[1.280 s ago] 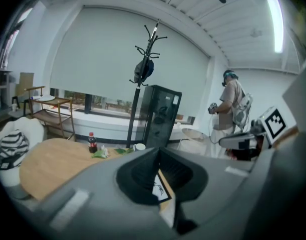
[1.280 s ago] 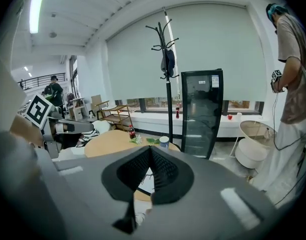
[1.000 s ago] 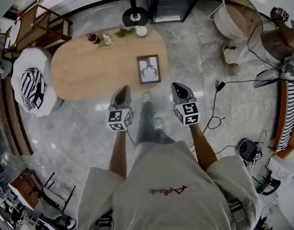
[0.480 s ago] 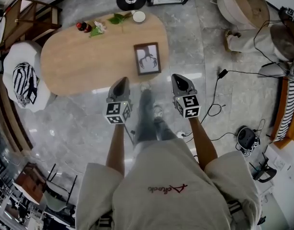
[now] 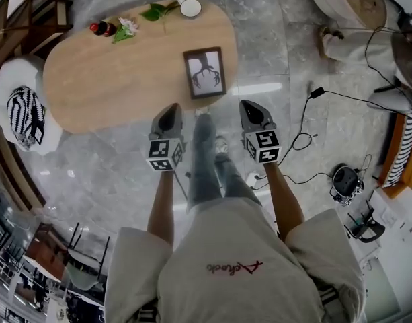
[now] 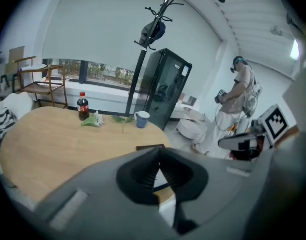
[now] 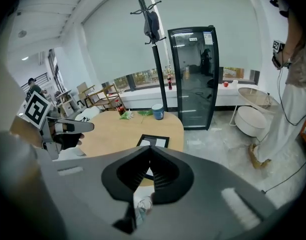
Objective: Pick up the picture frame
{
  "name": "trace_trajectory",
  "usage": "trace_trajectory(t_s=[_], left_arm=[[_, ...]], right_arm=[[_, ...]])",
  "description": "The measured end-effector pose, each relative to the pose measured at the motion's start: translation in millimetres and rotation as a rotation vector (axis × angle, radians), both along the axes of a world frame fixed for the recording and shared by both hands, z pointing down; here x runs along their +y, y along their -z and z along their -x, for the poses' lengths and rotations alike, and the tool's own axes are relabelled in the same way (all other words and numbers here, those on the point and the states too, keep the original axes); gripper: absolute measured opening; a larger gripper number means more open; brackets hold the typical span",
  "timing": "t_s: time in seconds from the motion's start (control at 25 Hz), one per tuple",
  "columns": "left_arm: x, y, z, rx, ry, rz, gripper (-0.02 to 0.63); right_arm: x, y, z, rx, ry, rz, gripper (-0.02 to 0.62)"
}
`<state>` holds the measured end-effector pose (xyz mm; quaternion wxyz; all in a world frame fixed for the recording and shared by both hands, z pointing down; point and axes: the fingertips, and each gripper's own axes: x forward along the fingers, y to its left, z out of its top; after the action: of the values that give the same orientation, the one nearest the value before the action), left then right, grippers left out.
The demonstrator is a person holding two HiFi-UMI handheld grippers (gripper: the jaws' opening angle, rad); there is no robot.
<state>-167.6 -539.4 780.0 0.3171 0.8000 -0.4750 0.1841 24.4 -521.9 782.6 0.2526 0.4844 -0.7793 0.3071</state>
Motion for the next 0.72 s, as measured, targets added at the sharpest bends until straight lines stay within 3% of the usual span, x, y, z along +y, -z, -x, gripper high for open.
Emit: trace_trajectory(t_s=[0.72], left_arm=[[-17.5, -106.9, 0.3, -0.018, -0.020, 0.110, 0.003]], right_arm=[[-6.1, -103.7, -2.6, 0.010, -0.027, 0.126, 0.005]])
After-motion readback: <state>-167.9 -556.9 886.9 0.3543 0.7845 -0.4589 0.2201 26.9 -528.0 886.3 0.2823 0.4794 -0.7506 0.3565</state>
